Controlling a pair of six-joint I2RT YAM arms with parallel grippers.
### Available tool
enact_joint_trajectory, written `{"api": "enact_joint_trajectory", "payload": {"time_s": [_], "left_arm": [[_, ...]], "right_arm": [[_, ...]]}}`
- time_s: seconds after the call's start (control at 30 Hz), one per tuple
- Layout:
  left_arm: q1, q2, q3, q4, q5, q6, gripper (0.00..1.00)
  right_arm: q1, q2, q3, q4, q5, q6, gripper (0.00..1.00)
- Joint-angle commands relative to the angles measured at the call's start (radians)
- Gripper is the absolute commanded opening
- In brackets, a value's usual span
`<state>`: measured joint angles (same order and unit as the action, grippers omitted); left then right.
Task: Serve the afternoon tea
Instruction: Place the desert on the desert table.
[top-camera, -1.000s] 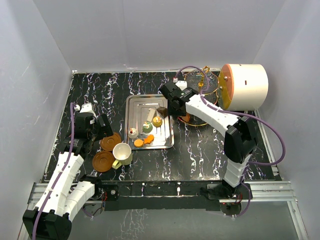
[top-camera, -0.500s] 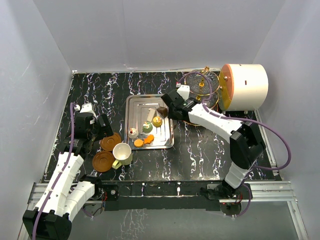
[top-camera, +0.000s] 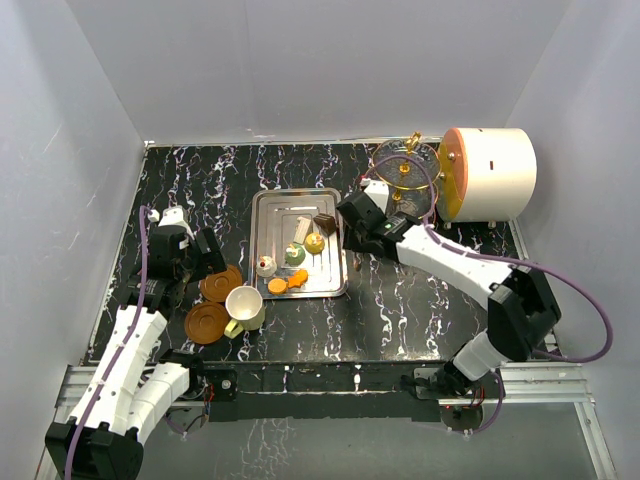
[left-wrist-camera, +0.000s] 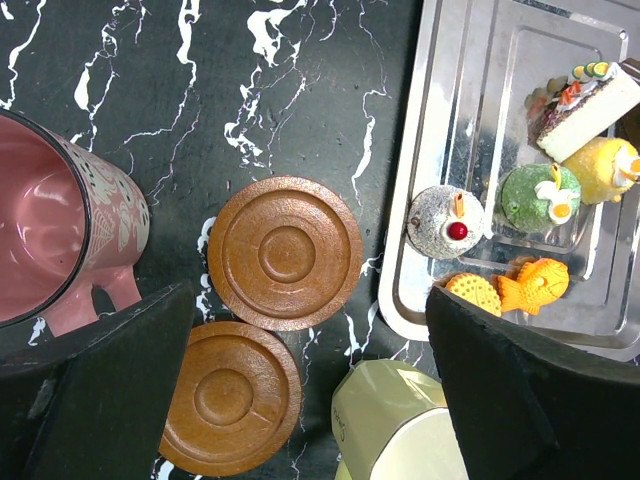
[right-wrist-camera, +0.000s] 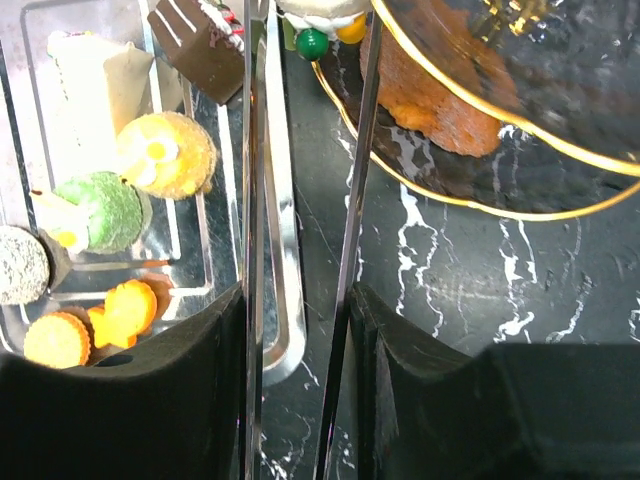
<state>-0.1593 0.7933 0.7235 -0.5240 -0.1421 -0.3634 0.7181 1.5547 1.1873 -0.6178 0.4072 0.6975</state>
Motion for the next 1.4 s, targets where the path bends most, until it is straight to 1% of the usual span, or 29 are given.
{"api": "enact_joint_trajectory", "payload": {"time_s": [0.0,0.07,0.23,0.47,0.63,1.07,1.37], "left_arm": [[-0.003,-0.026,0.001,-0.001,0.001,-0.001,0.99],[-0.003,-0.027,-0.001,0.002,0.004,0.001,0.99],[-0.003,-0.025,0.000,0.003,0.008,0.002,0.99],[-0.003,-0.031,0.001,-0.001,-0.001,0.000,0.99],[-0.003,-0.030,0.002,0.000,0.001,0.000,0.99],[-0.003,-0.029,0.002,0.003,0.006,0.001,0.99],[-0.003,-0.029,0.000,0.002,0.007,0.001,0.99]], "right_arm": [[-0.020,-0.121,-0.034,0.035,-0.008,-0.041,0.37],[-0.025,-0.132,-0.049,0.045,-0.047,-0.062,0.37],[-0.026,-0.108,-0.051,0.085,-0.229,-0.128,0.36],[-0.025,-0.133,-0.111,0.135,-0.310,-0.190,0.36],[-0.026,-0.181,-0.160,0.131,-0.298,-0.202,0.36],[-0.026,-0.406,-0.410,0.283,-0.168,-0.098,0.36],[-0.026,-0.440,-0.462,0.323,-0.079,-0.052,0.36]]}}
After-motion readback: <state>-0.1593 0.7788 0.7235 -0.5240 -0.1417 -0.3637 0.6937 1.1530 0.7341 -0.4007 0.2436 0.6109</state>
